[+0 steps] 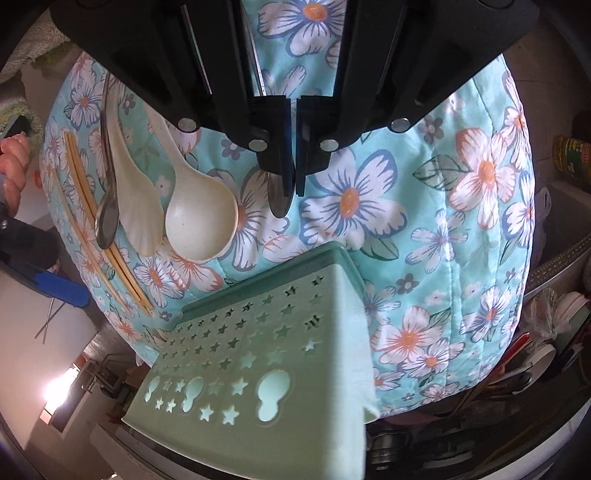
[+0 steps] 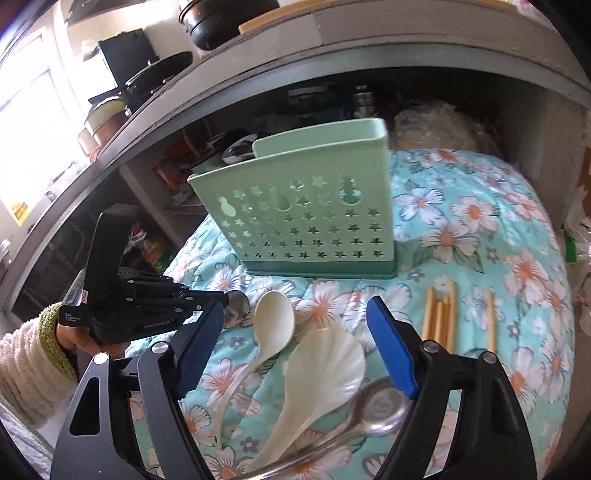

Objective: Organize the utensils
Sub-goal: 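Grasp the white plastic ladle with the right tool while the left tool holds the spoon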

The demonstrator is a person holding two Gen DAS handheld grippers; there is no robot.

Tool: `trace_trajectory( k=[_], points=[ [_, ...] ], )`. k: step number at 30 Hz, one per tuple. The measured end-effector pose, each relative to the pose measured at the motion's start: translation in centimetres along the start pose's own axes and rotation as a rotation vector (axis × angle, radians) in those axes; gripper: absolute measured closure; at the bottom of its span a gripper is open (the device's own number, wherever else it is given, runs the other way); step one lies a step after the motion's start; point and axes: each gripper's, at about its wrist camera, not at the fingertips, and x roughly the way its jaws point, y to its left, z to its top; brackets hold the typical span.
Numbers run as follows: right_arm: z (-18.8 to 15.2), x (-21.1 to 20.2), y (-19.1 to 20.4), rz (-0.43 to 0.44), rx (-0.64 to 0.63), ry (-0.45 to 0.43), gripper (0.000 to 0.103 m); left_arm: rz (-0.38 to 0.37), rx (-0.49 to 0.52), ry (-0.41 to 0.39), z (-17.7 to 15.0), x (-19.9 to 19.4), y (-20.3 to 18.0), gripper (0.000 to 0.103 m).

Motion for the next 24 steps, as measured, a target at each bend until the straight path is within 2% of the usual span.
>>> trace_trajectory(
  k=[3, 8, 13, 16, 17, 20, 24],
  points=[
    [1.2, 3.1, 0.0, 0.066, -0.037, 0.092, 0.034, 0.006, -0.058, -0.022, -1.0, -0.8, 0.9, 0.103],
    [2.2, 7.4, 0.3, 0.066, -0.141, 0.195, 0.047, 0.021, -0.151, -0.076, -2.7, -2.3, 2.2, 0.102],
    [2.5, 11.1, -0.3, 0.085, -0.168, 0.321, 0.059, 0.023, -0.217, -0.111, -4.2, -3.6, 4.3, 0.102],
    [2.6, 11.8, -0.8, 0.095, -0.151, 0.346, 0.070, 0.023, -0.235, -0.124, -4.7, -4.2, 5.3, 0.102],
    [2.7, 11.8, -1.0, 0.102, -0.143, 0.351, 0.078, 0.024, -0.237, -0.129, -5.3, -5.0, 6.0, 0.102],
    [2.9, 11.6, -1.4, 0.105, -0.132, 0.363, 0.095, 0.024, -0.244, -0.141, -5.4, -5.2, 6.3, 0.102],
    [2.7, 10.4, -0.7, 0.063, -0.155, 0.353, 0.097, 0.032, -0.241, -0.158, -5.7, -5.5, 5.8, 0.102]
  ],
)
